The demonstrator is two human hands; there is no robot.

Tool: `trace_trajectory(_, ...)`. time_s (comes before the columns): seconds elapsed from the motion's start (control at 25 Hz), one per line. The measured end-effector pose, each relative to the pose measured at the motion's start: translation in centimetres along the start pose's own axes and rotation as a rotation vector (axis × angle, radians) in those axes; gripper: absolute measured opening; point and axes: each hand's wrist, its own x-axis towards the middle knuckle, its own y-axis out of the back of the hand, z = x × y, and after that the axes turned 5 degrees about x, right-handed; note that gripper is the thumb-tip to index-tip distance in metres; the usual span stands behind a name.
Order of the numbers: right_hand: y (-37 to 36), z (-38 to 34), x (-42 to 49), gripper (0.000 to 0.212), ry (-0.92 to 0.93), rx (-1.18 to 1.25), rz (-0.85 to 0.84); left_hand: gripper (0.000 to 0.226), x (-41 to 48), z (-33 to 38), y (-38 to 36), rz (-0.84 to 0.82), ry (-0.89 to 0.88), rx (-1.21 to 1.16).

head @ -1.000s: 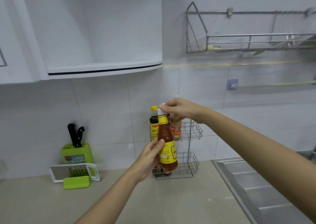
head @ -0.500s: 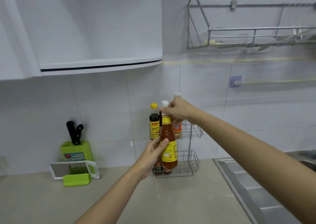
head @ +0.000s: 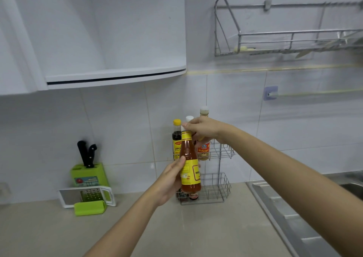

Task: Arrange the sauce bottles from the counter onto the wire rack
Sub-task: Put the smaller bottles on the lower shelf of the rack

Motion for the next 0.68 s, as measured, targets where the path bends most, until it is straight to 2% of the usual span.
trace_trajectory(0.12, 0.1, -0.3, 0.1, 0.034, 0.002, 0.038, 0.065, 0.05, 0.1, 0.5, -0.2, 0.013, -0.026, -0.026)
trace_trajectory(0.28, -0.7, 0.5, 0.4, 0.036, 0.057, -0.072, 0.237, 0.05, 0.1, 0.2, -0.7, 0.038, -0.026, -0.016)
trace_trajectory(0.36, -1.0, 1.3, 0.4, 0.041, 0.077, 0.019, 0.227, 0.05, -0.1, 0.0, -0.5, 0.038, -0.03, -0.073)
trace_trajectory(0.48, -0.6, 1.9, 0.0, 0.04, 0.062, 0.105, 0.11, 0.05, -0.2, 0.0, 0.0, 0.004, -0.022, -0.088)
trace_trajectory(0.6, -0.1, 2.3, 0.1, 0.037, 0.046, 0.056, 0.172, 0.046, 0.0, -0.6, -0.2, -0.024, -0.002, -0.053)
trace_trajectory(0.68, -0.4, 3.0, 0.3, 0.043, 0.054, 0.069, 0.23, 0.043, 0.1, -0.9, -0.5, -0.036, 0.006, -0.087)
